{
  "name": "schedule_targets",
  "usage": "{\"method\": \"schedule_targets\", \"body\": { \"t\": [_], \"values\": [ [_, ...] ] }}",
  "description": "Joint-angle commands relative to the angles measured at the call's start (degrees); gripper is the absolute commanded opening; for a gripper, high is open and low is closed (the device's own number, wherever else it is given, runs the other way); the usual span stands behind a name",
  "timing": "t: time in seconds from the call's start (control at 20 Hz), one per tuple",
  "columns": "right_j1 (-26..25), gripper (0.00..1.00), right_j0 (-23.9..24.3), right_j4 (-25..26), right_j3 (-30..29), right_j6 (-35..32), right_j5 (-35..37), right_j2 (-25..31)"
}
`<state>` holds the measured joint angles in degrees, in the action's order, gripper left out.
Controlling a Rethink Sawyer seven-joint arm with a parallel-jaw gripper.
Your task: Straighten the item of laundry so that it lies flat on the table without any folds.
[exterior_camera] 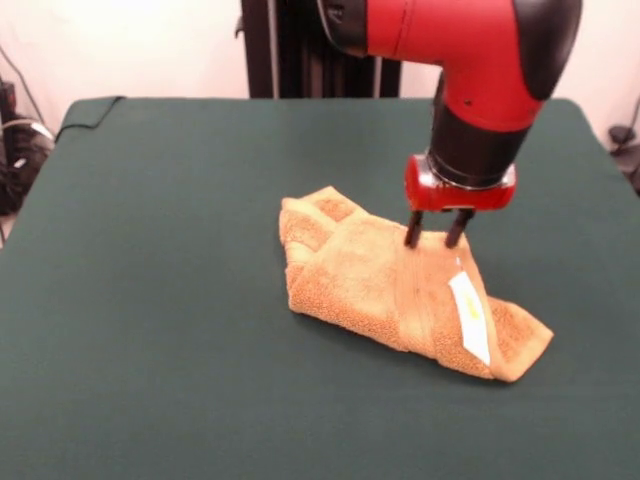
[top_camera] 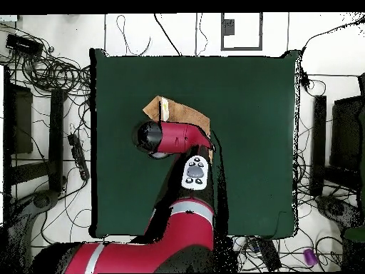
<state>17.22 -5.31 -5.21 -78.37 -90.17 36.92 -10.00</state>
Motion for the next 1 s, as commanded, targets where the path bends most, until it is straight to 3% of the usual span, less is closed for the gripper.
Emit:
{"method": "schedule_targets", "body": {
  "t": [0.05,0.5,1.0],
  "values": [
    [0.42,0.0,-0.57,-2.71,-6.99,-13.63,-1.77,4.39],
    [1.41,0.0,1.27,-2.69,-11.53,-12.56,-8.34,6.52],
    [0.94,0.0,1.56,-2.95,-10.94,-11.88,-7.84,6.3]
  ]
}}
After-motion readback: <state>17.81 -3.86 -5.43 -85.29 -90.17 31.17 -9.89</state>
